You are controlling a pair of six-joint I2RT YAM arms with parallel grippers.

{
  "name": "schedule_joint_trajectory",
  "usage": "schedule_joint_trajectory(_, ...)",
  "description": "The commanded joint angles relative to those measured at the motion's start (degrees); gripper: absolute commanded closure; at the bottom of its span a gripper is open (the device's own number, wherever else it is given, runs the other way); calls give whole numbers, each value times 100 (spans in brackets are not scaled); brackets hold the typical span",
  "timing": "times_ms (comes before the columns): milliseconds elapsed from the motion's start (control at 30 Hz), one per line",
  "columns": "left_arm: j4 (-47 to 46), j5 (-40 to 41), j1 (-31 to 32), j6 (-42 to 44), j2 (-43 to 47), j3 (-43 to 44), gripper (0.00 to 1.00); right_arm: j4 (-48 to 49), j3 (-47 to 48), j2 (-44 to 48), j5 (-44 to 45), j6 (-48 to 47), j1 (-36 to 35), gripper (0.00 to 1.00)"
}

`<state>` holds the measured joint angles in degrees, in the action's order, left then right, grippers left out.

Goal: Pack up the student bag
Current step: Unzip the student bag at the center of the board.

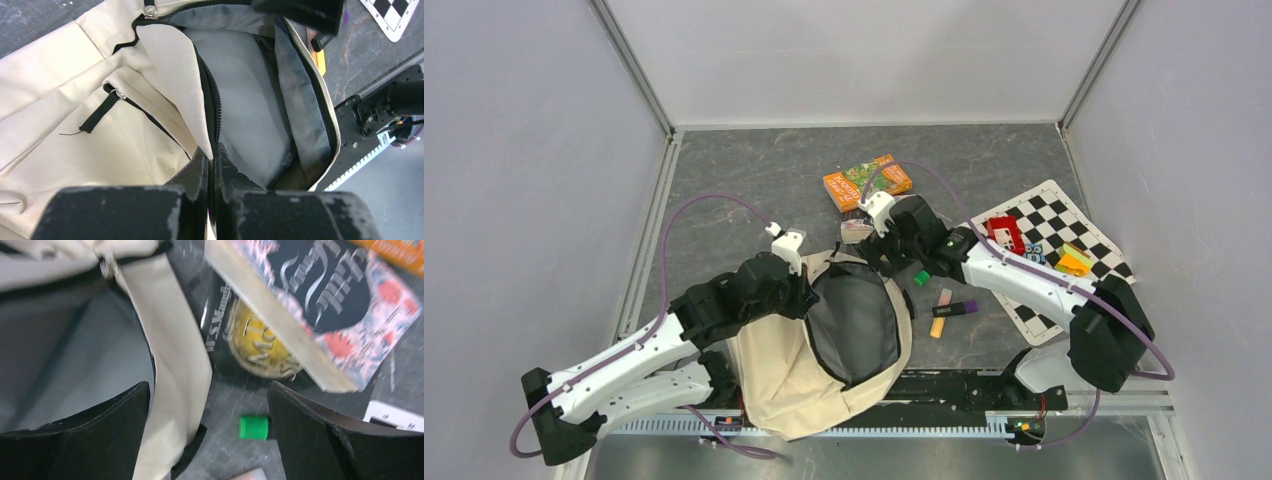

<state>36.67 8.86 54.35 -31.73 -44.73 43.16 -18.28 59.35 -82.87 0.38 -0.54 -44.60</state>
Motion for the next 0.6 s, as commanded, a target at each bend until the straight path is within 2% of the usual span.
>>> schedule_joint_trajectory(0, -352, -5, -237, -49, -157, 121, 98, -14, -667, 271, -21, 45, -49, 9)
schedule_joint_trajectory(67, -402, -147, -455, 171, -297, 241, 98, 43, -897, 220, -251, 45, -49, 14)
schedule_joint_trajectory(133, -416, -338, -733, 430, -452, 396, 98, 139, -1005, 193, -397, 233, -49, 31)
schedule_joint_trajectory(200, -311, -434, -1075, 738, -639, 618, 98, 189, -1010, 214, -272, 388, -50, 55)
schedule_joint_trajectory(267, -126, -445, -1584, 1060, -829, 930, 98, 154, -955, 247, 193, 593, -40, 87)
schedule_joint_trajectory(300, -68, -506, -1850, 1190, -908, 1060, 98, 127, -923, 268, 392, 710, -40, 96)
schedule_joint_trajectory(333, 11, -557, -2194, 1319, -1014, 1220, 98, 106, -912, 288, 578, 797, -44, 100)
schedule_joint_trajectory(467, 271, -641, -3361, 1754, -1426, 1819, 98, 136, -1054, 407, 885, 1127, -40, 100)
schedule_joint_trajectory(567, 341, -668, -3947, 1912, -1653, 2068, 98, 245, -1338, 518, 1057, 1467, -40, 100)
